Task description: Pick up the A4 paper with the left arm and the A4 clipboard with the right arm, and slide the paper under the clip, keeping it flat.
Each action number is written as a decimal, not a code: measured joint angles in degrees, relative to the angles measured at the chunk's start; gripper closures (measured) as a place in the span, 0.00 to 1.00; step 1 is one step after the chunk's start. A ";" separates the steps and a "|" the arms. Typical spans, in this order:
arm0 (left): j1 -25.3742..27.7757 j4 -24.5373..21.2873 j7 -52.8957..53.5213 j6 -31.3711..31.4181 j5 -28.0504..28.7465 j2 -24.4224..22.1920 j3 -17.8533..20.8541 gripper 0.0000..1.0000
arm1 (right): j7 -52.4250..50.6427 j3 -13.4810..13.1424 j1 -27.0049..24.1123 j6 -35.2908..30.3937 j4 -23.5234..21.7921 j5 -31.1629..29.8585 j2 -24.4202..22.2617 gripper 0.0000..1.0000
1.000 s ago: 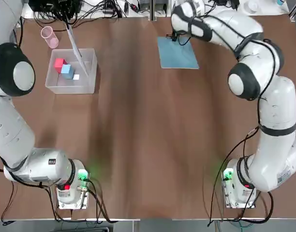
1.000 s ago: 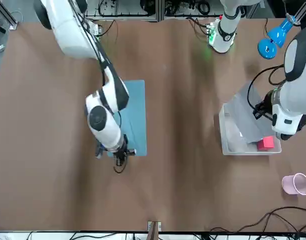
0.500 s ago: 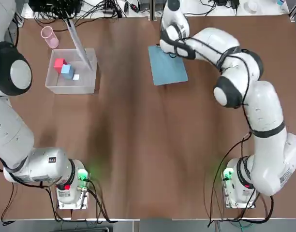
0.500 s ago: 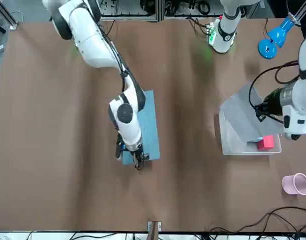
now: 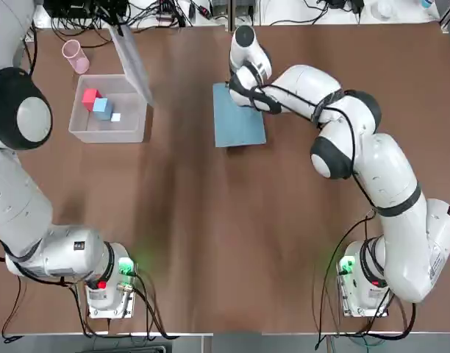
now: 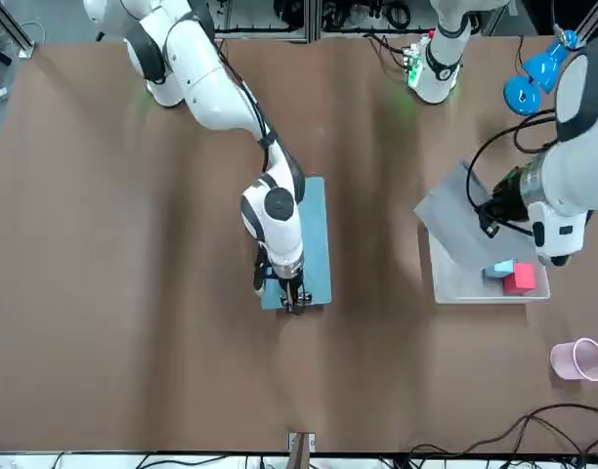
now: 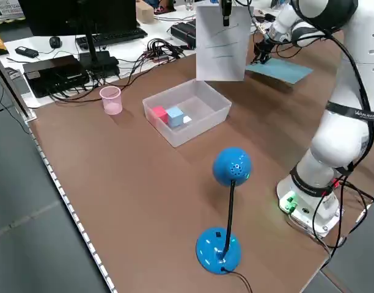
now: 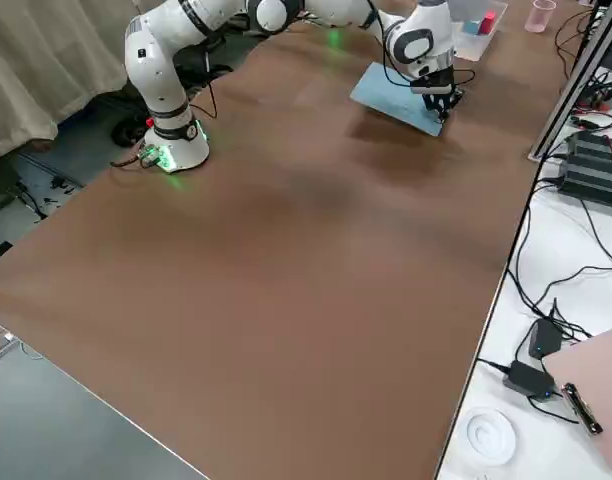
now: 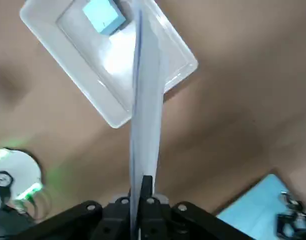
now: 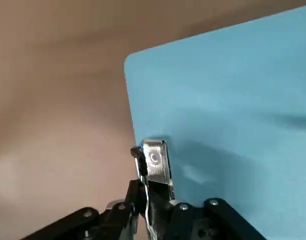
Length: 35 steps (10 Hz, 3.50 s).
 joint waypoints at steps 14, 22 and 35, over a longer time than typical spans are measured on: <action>-4.10 -0.47 -15.07 5.67 -1.17 2.07 -0.85 0.99 | 5.23 -3.37 2.22 1.39 1.37 -0.97 3.24 0.35; -5.13 -0.49 -29.38 13.65 -1.34 2.09 -1.19 0.99 | 3.11 -2.67 1.99 -7.58 3.11 -0.97 2.60 0.13; -16.36 -0.89 -47.60 38.94 -1.20 6.54 -1.05 0.99 | -82.44 -0.95 -17.56 -37.64 -1.71 -0.64 -24.84 0.00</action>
